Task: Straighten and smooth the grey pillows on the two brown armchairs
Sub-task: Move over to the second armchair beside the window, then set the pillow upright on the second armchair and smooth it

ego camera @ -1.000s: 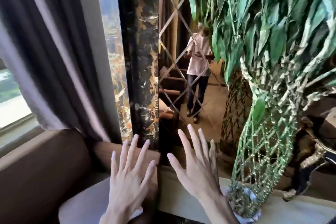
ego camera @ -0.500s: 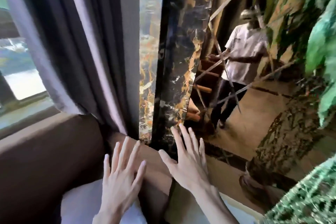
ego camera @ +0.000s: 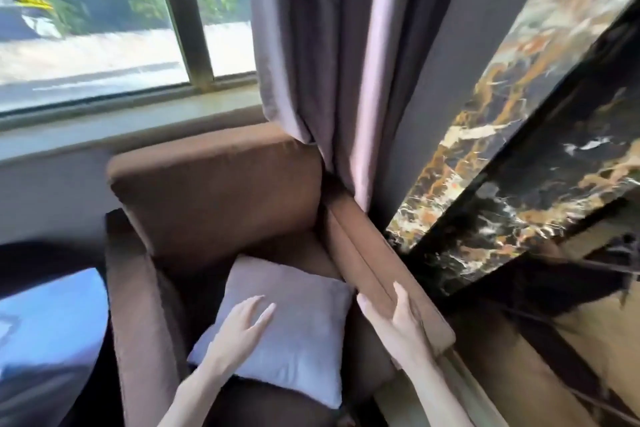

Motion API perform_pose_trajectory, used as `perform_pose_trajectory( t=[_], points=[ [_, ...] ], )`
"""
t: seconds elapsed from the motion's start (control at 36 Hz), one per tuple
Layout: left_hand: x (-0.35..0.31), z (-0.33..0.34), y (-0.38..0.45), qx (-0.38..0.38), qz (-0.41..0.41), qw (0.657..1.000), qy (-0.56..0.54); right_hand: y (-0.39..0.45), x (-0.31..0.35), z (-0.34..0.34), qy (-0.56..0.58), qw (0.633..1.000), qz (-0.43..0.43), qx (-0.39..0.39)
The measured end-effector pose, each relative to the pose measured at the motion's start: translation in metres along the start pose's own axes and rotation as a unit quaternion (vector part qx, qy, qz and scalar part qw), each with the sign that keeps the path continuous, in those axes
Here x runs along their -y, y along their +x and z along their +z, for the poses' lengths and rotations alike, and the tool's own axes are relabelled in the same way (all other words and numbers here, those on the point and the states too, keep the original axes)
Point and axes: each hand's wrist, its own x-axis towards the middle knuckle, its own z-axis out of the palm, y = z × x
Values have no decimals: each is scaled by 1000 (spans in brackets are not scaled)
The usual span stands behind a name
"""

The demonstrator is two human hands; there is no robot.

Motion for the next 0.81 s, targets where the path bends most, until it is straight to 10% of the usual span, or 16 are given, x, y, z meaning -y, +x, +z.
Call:
perform_pose_trajectory(
  t=[0.42,0.81],
  points=[
    [125,28,149,11,-223,972,-77,206,-95,148,46,967,179,177],
    [255,72,311,8,-310,948,-75,354,-257,284,60,955,240,163]
  ],
)
